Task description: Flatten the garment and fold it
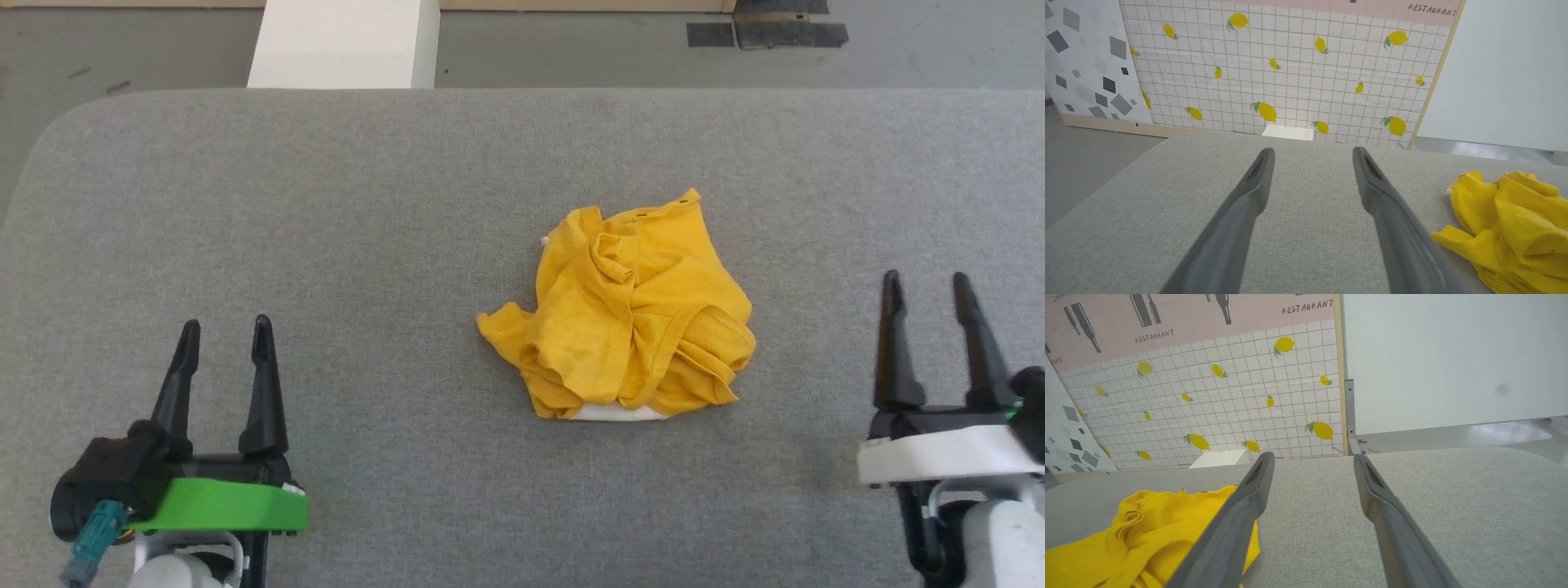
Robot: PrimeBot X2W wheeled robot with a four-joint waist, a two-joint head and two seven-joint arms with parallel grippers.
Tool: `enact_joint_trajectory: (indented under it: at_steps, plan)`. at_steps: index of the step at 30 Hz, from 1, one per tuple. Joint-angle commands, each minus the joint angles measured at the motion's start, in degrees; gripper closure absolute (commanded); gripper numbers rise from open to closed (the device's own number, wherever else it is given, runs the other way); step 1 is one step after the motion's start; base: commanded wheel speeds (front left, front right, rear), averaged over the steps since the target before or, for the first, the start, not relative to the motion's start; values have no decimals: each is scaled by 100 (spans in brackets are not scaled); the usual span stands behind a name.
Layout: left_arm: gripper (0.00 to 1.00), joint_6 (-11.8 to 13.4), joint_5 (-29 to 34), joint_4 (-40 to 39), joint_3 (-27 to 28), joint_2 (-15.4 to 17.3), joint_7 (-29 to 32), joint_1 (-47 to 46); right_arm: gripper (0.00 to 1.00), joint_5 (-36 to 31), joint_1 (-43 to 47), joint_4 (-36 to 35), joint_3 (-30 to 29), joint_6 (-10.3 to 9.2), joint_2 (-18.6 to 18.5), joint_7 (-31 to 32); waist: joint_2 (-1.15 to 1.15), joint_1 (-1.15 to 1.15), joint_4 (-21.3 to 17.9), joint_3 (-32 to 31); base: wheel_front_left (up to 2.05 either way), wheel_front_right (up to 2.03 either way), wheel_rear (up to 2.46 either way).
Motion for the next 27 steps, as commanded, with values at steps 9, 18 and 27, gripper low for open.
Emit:
enact_joint_trajectory:
  at_steps: [9, 18, 27]
  plan:
    - [0, -120, 89, 151, 44, -145, -21, 183, 0, -251, -619, 142, 900, -10, 2, 1225, 0, 0, -14, -93, 0, 0, 0]
    - [0, -135, -22, 299, -153, -216, -21, 123, 0, -294, -1245, 550, 1961, -10, -466, 3895, 0, 0, 284, -128, 0, 0, 0]
    - [0, -136, -129, 426, -366, -216, -21, 72, 67, 3, -1417, 1340, 2328, -10, -727, 4337, 0, 0, 586, -143, 0, 0, 0]
